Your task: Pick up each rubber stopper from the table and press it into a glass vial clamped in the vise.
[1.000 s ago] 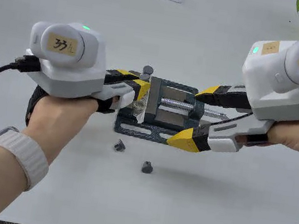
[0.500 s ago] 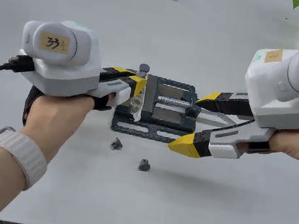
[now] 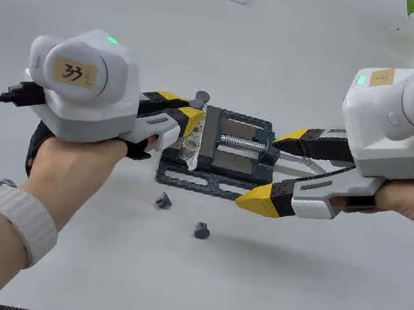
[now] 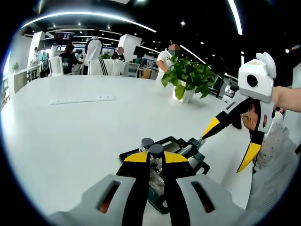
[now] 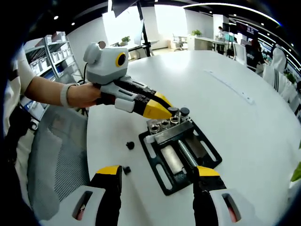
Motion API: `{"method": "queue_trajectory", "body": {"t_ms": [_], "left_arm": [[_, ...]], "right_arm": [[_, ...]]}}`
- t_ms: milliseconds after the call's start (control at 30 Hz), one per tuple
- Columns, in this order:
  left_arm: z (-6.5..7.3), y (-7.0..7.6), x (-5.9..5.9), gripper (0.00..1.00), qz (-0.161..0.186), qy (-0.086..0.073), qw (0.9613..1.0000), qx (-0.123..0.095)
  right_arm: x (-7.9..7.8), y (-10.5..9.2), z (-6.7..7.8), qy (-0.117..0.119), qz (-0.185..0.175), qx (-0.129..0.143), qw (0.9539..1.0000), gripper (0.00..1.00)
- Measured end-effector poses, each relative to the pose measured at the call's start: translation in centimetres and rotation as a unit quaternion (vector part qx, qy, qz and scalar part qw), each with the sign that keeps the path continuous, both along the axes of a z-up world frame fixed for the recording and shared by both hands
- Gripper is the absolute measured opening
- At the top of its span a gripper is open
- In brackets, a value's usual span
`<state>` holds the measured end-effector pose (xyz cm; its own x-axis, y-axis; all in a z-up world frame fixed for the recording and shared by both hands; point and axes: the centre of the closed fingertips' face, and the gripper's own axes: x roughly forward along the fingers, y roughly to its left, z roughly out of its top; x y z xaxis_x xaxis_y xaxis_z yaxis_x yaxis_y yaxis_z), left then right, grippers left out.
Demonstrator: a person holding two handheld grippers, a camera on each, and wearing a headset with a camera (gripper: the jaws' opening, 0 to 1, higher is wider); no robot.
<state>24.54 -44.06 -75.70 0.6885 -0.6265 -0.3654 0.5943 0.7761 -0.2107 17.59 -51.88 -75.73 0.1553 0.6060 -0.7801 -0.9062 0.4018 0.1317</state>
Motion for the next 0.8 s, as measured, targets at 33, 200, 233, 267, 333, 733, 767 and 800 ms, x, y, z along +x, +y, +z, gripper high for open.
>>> {"method": "queue_trajectory", "body": {"t_ms": [33, 200, 233, 267, 333, 733, 767, 800], "left_arm": [[-0.1, -0.1, -0.3, 0.05, -0.008, 0.000, 0.9999, 0.009], [0.6, -0.7, -0.7, 0.05, -0.033, -0.038, 0.9976, 0.047], [0.7, -0.8, -0.8, 0.05, -0.038, -0.043, 0.9970, 0.052], [0.8, -0.9, -0.9, 0.05, -0.043, -0.050, 0.9961, 0.059], [1.0, -1.1, -1.1, 0.05, -0.057, -0.071, 0.9928, 0.078], [2.2, -3.4, -3.7, 0.05, -0.121, -0.148, 0.9699, 0.152], [2.2, -3.5, -3.9, 0.04, -0.122, -0.149, 0.9691, 0.154], [2.2, -3.5, -4.0, 0.04, -0.123, -0.151, 0.9683, 0.157]], "right_arm": [[0.2, 0.0, 0.1, -0.001, -0.002, 0.002, 1.0000, 0.58], [1.0, 0.5, 0.9, -0.009, -0.012, 0.009, 0.9999, 0.56], [1.1, 0.6, 1.1, -0.010, -0.012, 0.010, 0.9998, 0.56], [1.3, 0.7, 1.3, -0.014, -0.012, 0.011, 0.9998, 0.55], [1.6, 1.0, 1.7, -0.016, -0.015, 0.013, 0.9997, 0.52], [2.6, 2.7, 3.2, -0.022, -0.018, 0.017, 0.9995, 0.34], [2.7, 2.8, 3.3, -0.022, -0.021, 0.019, 0.9993, 0.33], [2.8, 3.0, 3.4, -0.020, -0.024, 0.022, 0.9993, 0.31]]}}
